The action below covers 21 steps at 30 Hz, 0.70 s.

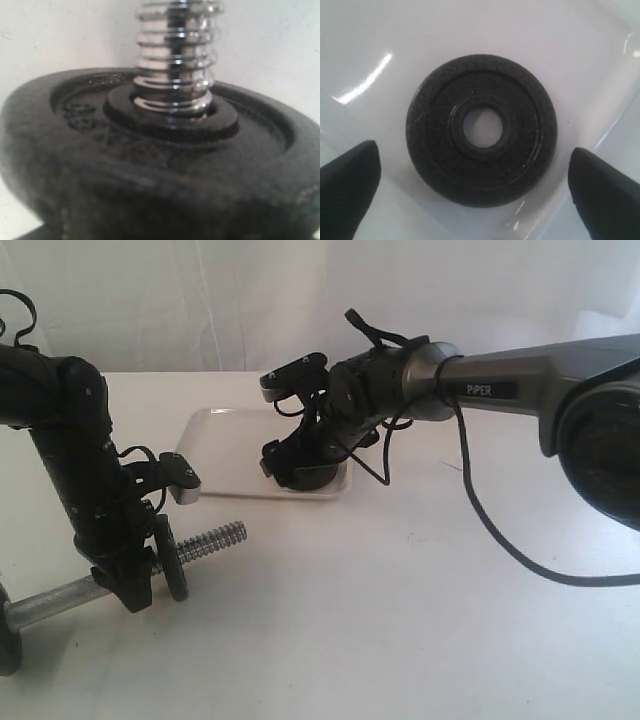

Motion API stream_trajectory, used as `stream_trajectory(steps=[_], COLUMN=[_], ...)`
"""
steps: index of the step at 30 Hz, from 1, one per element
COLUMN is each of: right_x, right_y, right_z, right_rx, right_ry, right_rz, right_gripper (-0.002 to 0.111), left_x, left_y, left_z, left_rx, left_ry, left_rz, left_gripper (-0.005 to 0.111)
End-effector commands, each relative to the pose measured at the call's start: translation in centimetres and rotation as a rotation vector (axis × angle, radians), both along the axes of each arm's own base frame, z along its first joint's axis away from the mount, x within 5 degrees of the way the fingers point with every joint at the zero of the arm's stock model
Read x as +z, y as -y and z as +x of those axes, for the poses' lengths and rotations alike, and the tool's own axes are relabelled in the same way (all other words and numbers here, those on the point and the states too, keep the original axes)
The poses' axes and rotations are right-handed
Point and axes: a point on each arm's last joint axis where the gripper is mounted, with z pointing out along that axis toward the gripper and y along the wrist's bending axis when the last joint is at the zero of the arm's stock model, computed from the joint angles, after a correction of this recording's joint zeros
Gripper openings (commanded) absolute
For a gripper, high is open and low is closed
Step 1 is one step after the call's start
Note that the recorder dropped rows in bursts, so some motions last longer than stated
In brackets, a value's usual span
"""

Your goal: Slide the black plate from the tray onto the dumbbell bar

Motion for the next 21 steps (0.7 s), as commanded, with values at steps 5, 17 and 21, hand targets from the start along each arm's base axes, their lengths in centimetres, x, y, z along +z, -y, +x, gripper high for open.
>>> stream_trajectory(steps=[5,17,21], right_x=[-1.2,-3.5,-4.2], right_y=[-0.6,0.5,0.4], right_z=[1.3,2.4,2.2], right_rx=[-0.019,-0.069,-0.068], right_ry=[0.036,0.063,0.043], right_rz=[0.037,0.001,-0.011], right_gripper=[0.104,0.105,0.105], left_x=[1.3,1.3,1.3], left_y=[0.2,0.2,0.3], left_z=[-0.6,-0.5,-0.5], left_rx=[0.018,0.016,0.017], left_ry=[-0.030,-0.024,-0.022], left_rz=[-0.044,-0.045,-0.046], left_gripper=[0.000,0.000,0.000])
